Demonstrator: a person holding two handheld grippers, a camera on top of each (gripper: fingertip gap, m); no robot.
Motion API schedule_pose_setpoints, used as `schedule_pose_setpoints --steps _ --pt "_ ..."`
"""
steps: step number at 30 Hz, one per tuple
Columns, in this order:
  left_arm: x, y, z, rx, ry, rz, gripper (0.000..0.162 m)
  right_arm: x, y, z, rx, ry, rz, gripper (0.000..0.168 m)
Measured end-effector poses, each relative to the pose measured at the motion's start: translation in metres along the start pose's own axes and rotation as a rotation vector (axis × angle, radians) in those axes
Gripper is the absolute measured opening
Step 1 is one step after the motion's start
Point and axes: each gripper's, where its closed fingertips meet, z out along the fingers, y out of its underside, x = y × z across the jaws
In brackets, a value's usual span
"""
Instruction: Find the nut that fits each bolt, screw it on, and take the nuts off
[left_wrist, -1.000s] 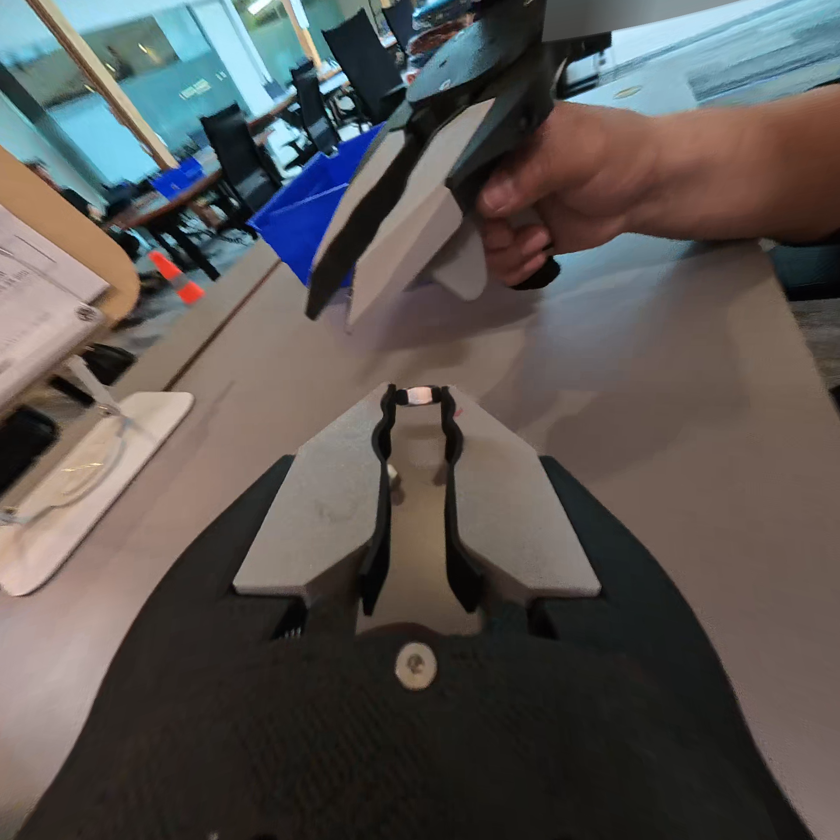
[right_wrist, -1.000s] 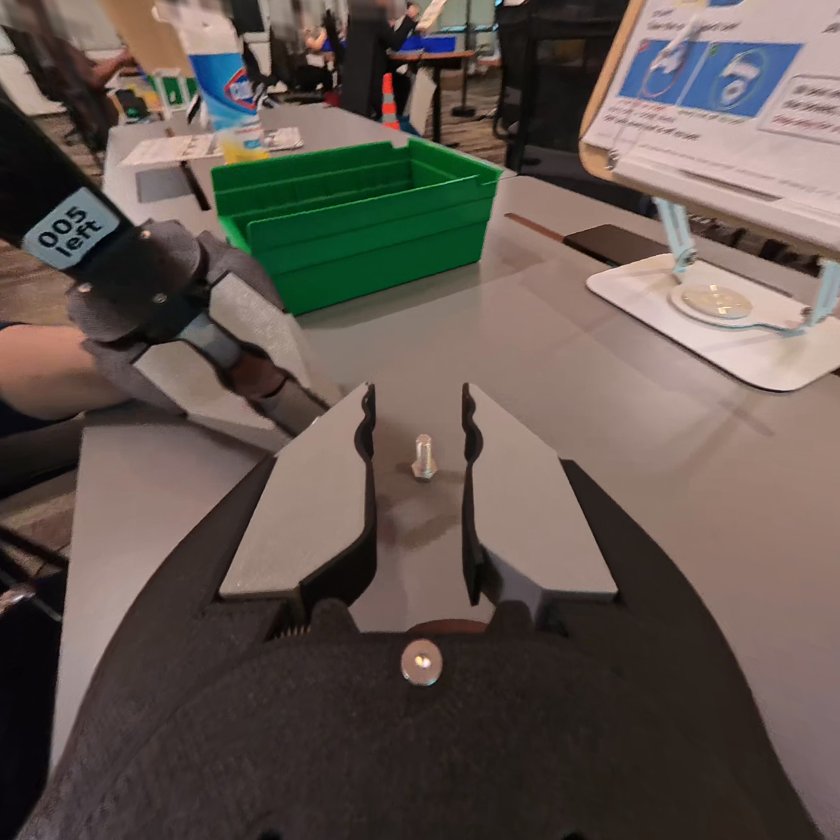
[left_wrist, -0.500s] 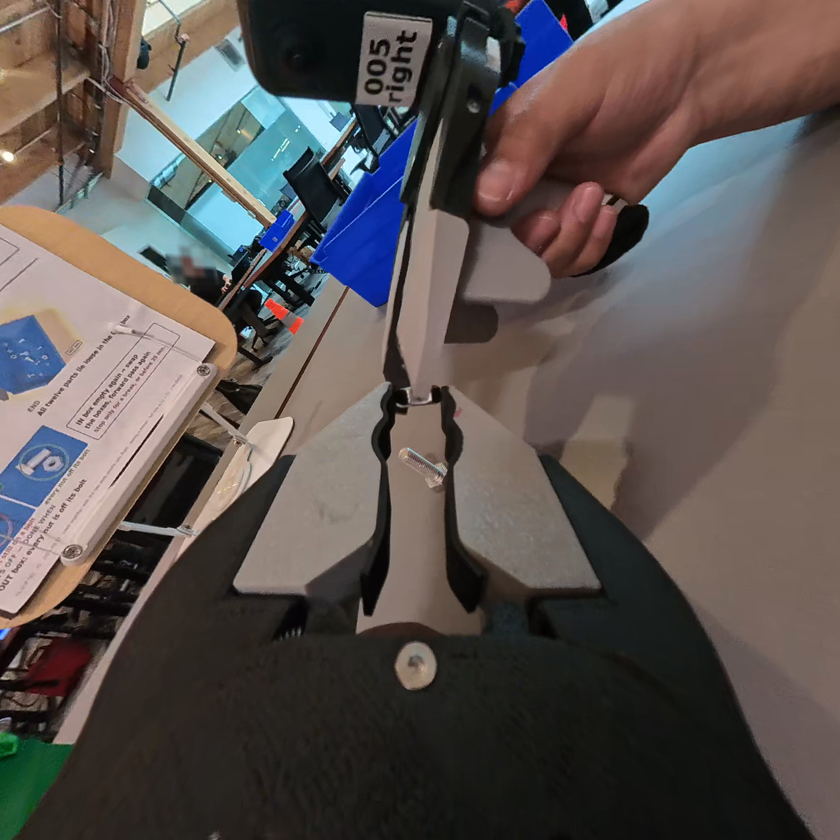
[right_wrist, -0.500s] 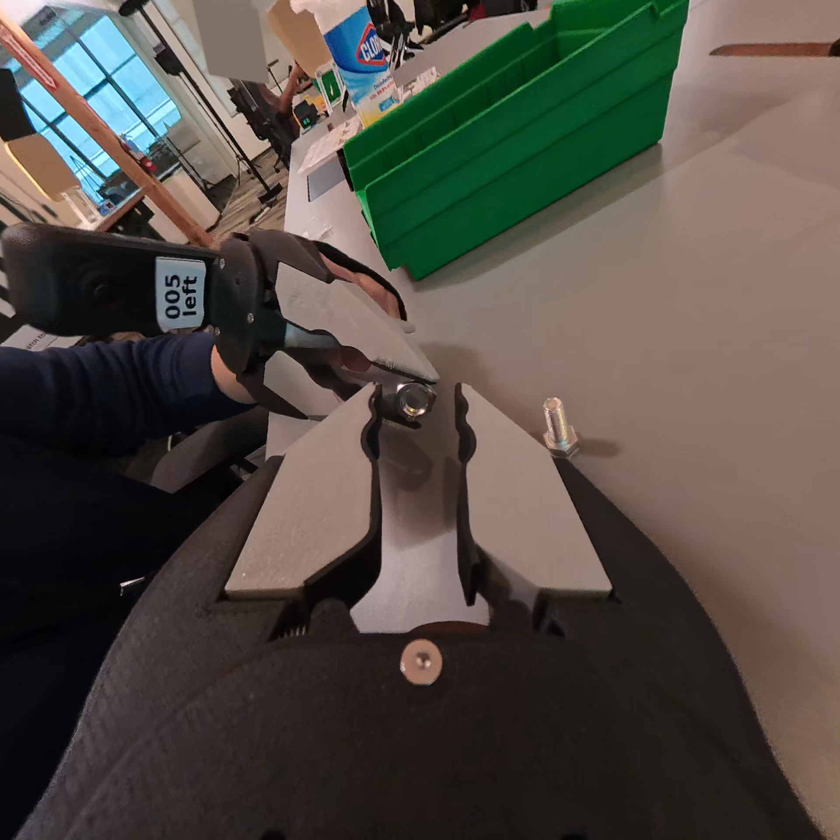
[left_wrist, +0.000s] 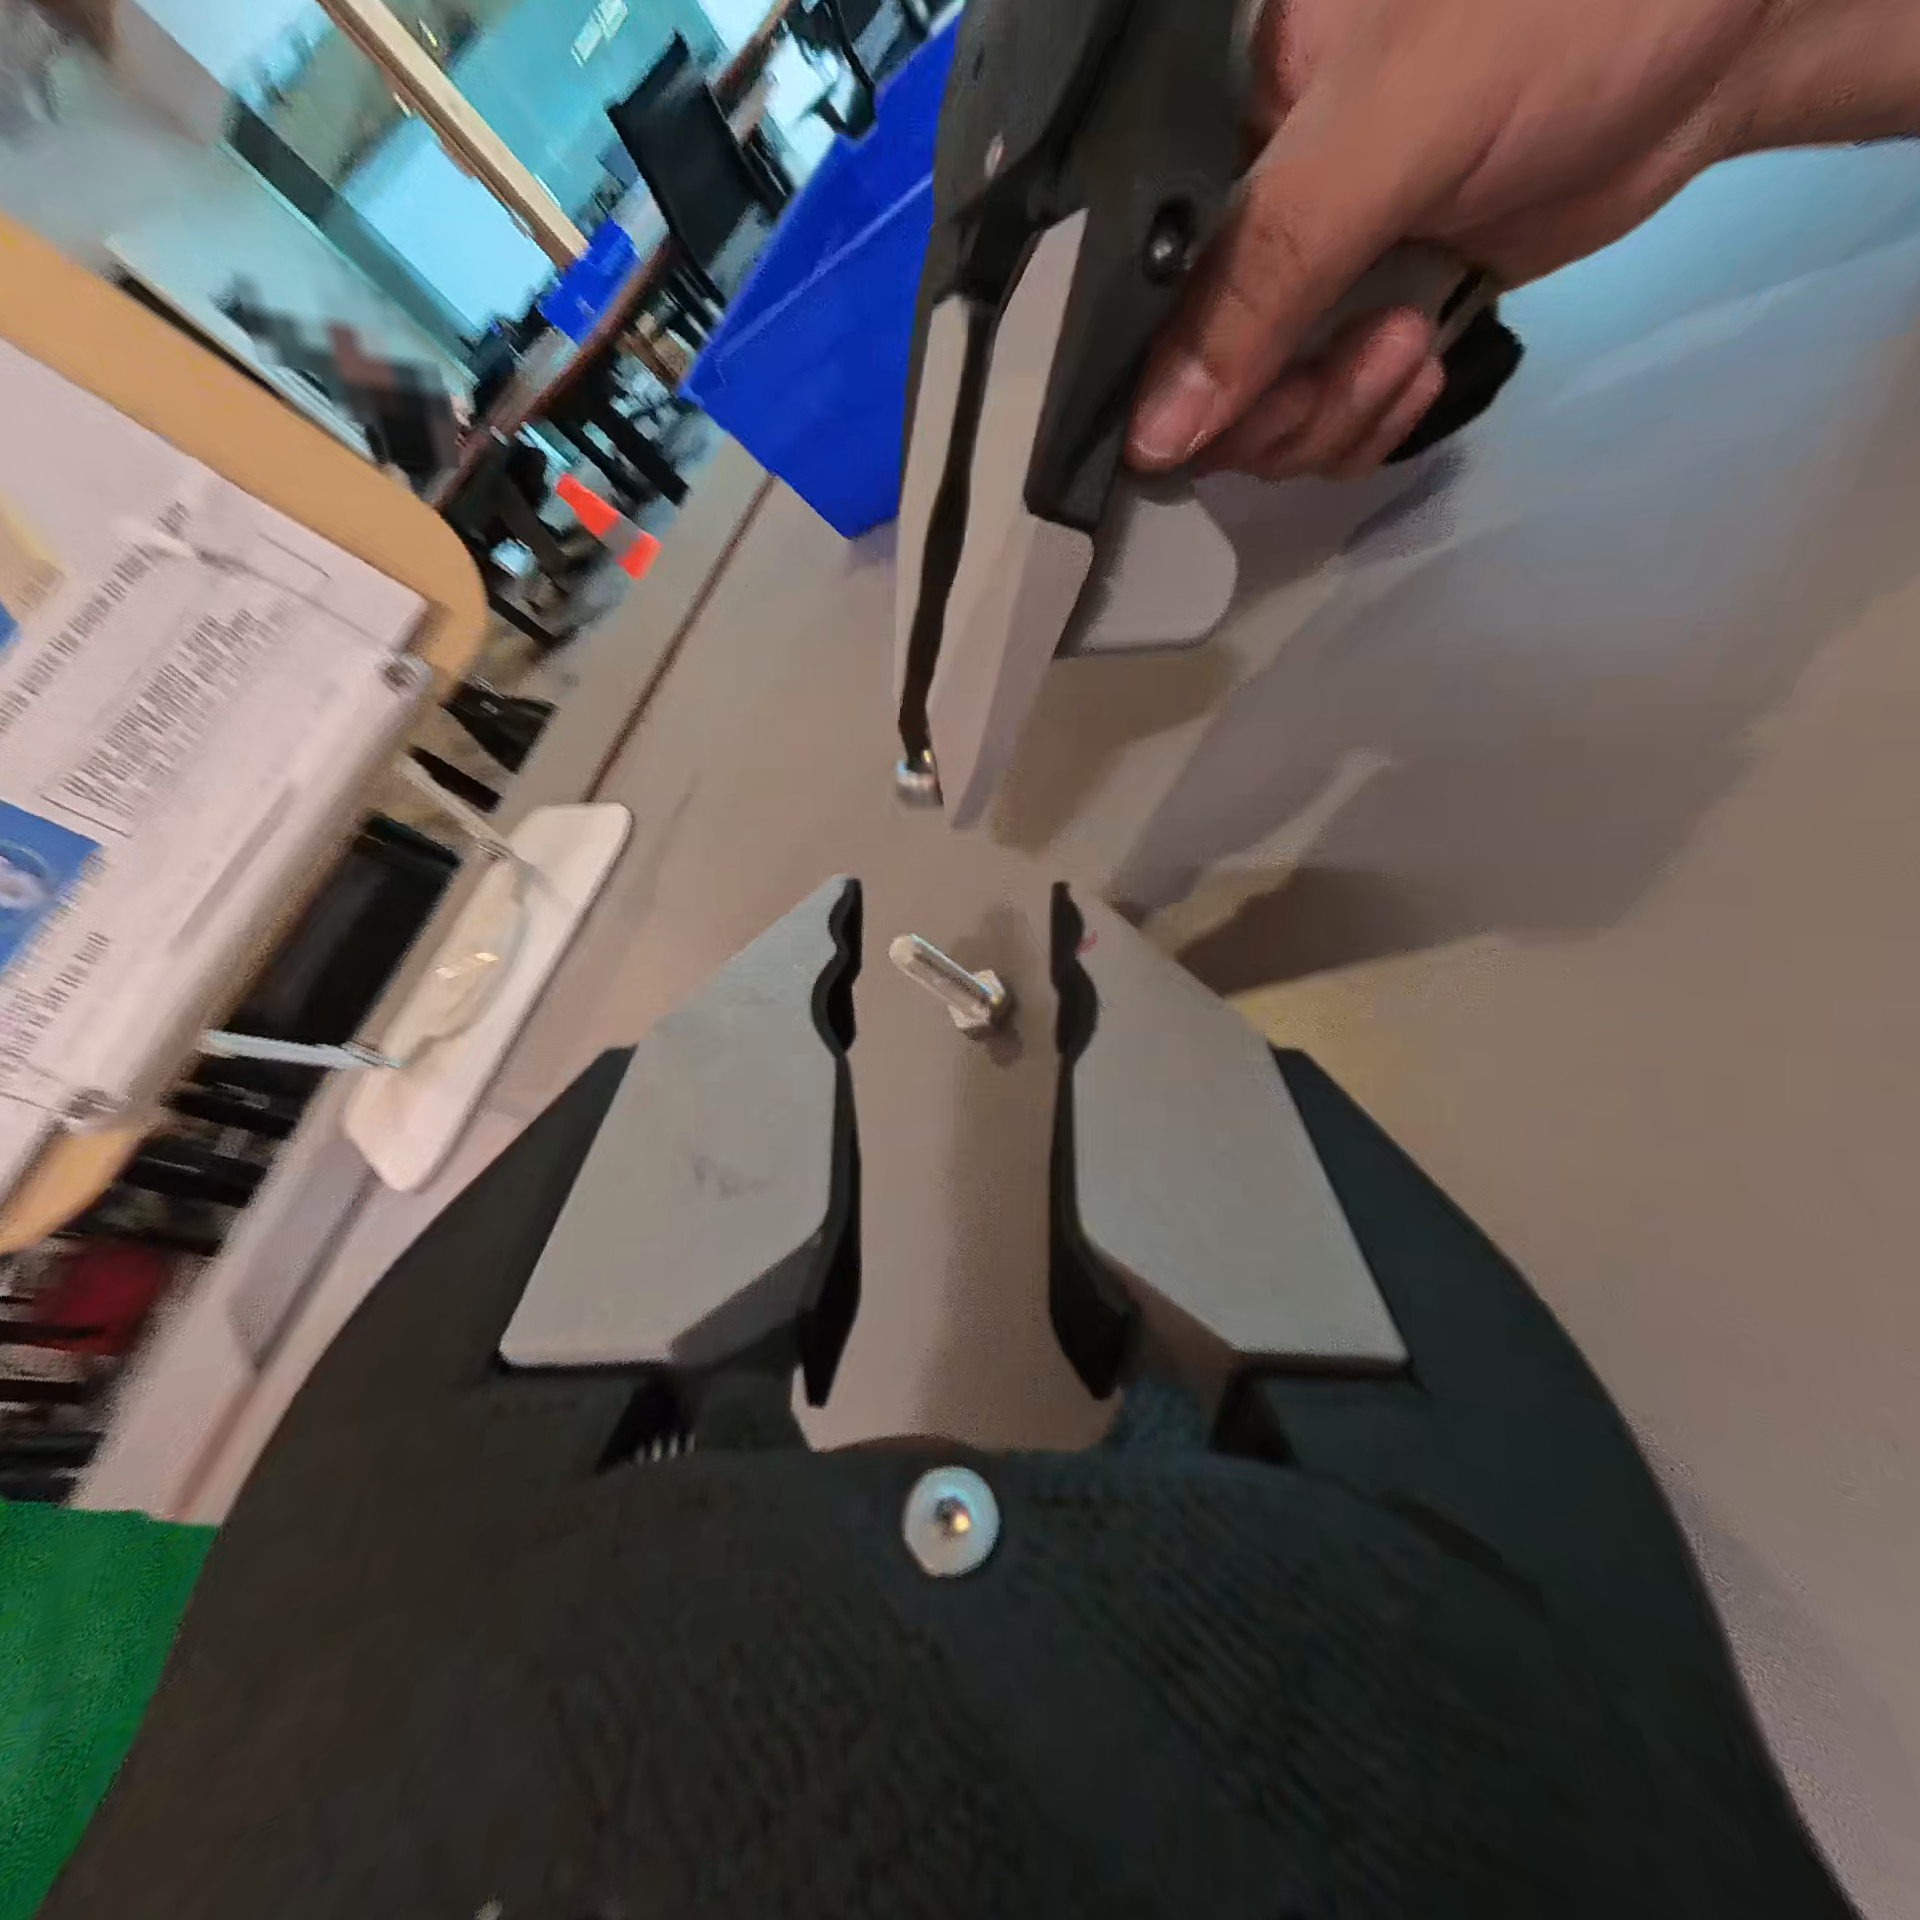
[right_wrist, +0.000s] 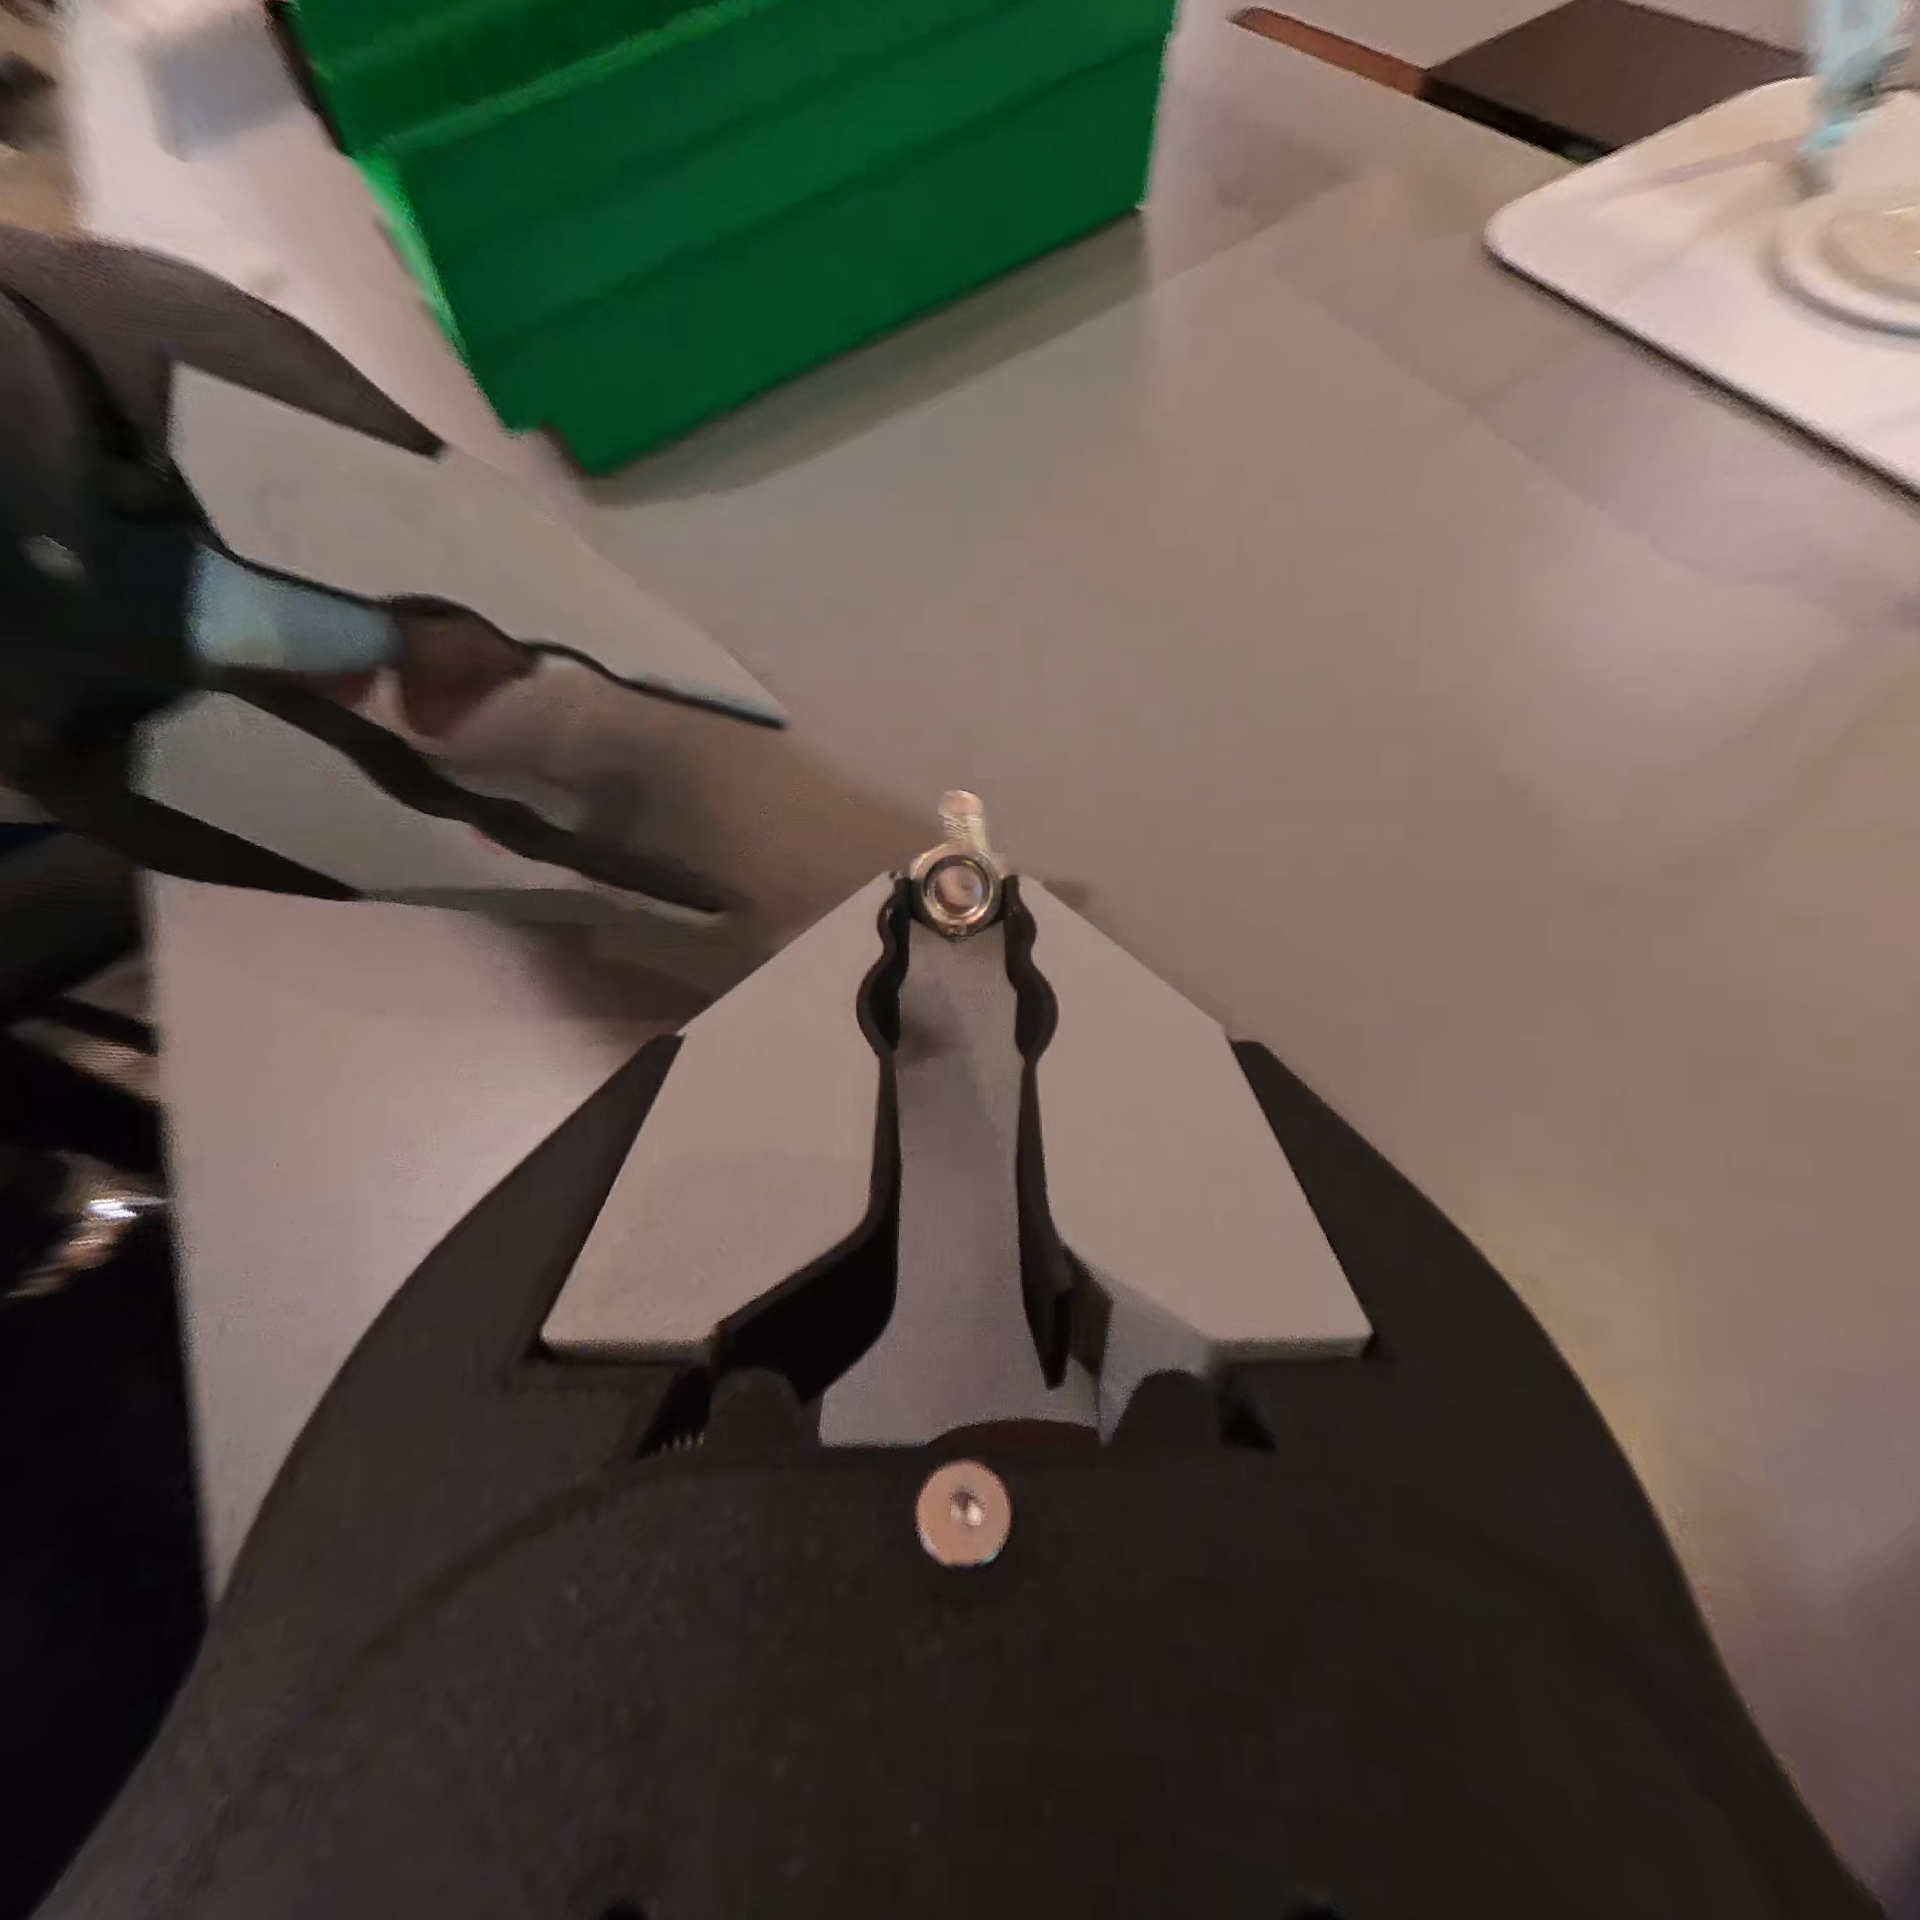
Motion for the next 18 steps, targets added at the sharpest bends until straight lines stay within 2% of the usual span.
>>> schedule_pose_setpoints --steps 2,4,6,7,10,14,18 --pt "0.001 0.01 0.001 -0.043 0.066 -0.109 0.041 0.013 0.009 0.0 -0.053 0.064 -0.025 0.015" --pt "0.0 0.031 0.008 -0.161 0.125 -0.22 0.042 0.024 0.025 0.004 -0.143 0.114 -0.041 0.015" --pt "0.006 0.052 0.017 -0.28 0.224 -0.322 0.053 0.029 0.034 0.006 -0.196 0.156 -0.083 0.015" --pt "0.01 0.058 0.021 -0.31 0.269 -0.358 0.049 0.029 0.034 0.007 -0.201 0.163 -0.099 0.015" --pt "0.007 0.062 0.034 -0.311 0.309 -0.386 0.04 0.026 0.037 0.008 -0.212 0.147 -0.104 0.015" --pt "0.002 0.062 0.041 -0.312 0.323 -0.36 0.039 0.033 0.043 0.007 -0.242 0.165 -0.098 0.022" --pt "0.002 0.063 0.044 -0.273 0.328 -0.357 0.038 0.035 0.044 0.005 -0.238 0.14 -0.04 0.02"
